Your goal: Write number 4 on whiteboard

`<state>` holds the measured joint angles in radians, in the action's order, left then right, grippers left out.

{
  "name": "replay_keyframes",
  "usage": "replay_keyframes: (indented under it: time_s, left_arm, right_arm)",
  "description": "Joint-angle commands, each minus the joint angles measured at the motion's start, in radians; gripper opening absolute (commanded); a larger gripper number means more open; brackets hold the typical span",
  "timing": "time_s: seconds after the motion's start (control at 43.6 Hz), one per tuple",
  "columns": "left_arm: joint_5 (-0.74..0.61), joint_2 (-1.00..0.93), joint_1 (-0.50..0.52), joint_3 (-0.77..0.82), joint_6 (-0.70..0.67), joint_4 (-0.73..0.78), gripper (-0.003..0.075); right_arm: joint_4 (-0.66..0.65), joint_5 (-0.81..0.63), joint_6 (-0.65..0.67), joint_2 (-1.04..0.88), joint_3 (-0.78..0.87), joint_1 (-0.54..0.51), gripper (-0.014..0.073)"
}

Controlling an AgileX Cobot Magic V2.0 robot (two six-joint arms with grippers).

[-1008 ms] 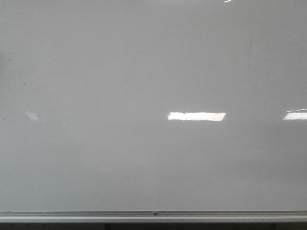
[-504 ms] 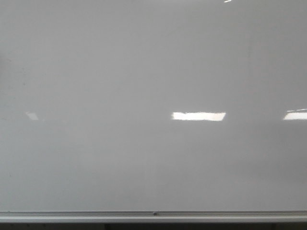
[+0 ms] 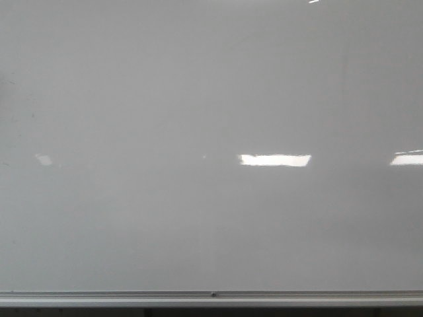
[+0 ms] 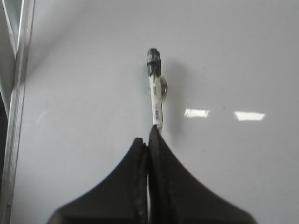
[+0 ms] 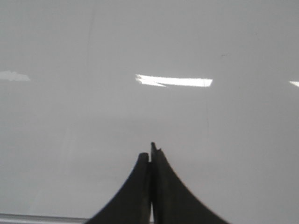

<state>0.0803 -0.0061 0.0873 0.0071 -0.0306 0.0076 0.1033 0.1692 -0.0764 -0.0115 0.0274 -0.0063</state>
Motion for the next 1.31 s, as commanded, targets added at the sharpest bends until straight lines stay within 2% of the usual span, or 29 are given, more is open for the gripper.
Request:
replay_keyframes:
  time_s: [0.0,0.069,0.137,0.321,0.504,0.664,0.871,0.916,0.985,1.077,1.1,1.168,1.214,1.283]
  left_arm:
    - [-0.215,-0.013,0.003,0.002,-0.009,-0.008,-0.0020]
    - [-0.270,-0.013,0.003,-0.016,-0.009,-0.008,-0.0020]
    - [-0.256,-0.013,0.003,-0.064,-0.009,-0.008,-0.0020]
    - [-0.115,0.033,0.003,-0.205,-0.009,0.066,-0.0020]
    - [0.051,0.150,0.003,-0.318,-0.009,0.075,-0.0020]
    - [0.088,0.250,0.003,-0.356,-0.009,0.075,-0.0020]
    - [0.074,0.267,0.003,-0.356,-0.009,0.074,-0.0011]
    - [0.074,0.267,0.003,-0.356,-0.009,0.074,0.0021]
    - [0.074,0.267,0.003,-0.356,-0.009,0.074,0.0115]
    - [0.078,0.267,0.003,-0.356,-0.009,0.074,0.0316]
    - [0.078,0.267,0.003,-0.356,-0.009,0.074,0.0389]
    - [0.078,0.267,0.003,-0.356,-0.009,0.074,0.0524]
    - [0.078,0.267,0.003,-0.356,-0.009,0.063,0.0579]
    - [0.067,0.267,0.003,-0.356,-0.009,0.013,0.0588]
  right_arm:
    - [-0.006,-0.136,-0.002,-0.018,-0.024,-0.004,-0.0060]
    - [-0.006,-0.122,-0.002,-0.018,-0.062,-0.004,-0.0060]
    - [-0.006,-0.092,-0.002,-0.017,-0.113,-0.004,-0.0060]
    - [-0.006,0.028,-0.002,0.031,-0.282,-0.004,-0.0060]
    - [-0.006,0.127,-0.002,0.174,-0.423,-0.004,-0.0060]
    - [-0.006,0.122,-0.002,0.282,-0.461,-0.004,-0.0060]
    - [-0.006,0.121,-0.002,0.313,-0.463,-0.004,-0.0033]
    - [-0.006,0.120,-0.002,0.313,-0.463,-0.004,0.0006]
    - [-0.006,0.114,-0.002,0.313,-0.463,-0.004,0.0111]
    - [-0.006,0.108,-0.002,0.313,-0.463,-0.004,0.0307]
    - [-0.006,0.108,-0.002,0.313,-0.463,-0.004,0.0356]
    - [-0.006,0.106,-0.002,0.313,-0.463,-0.004,0.0484]
    - [-0.006,0.105,-0.002,0.313,-0.463,-0.004,0.0531]
    - [-0.006,0.105,-0.002,0.313,-0.463,-0.004,0.0561]
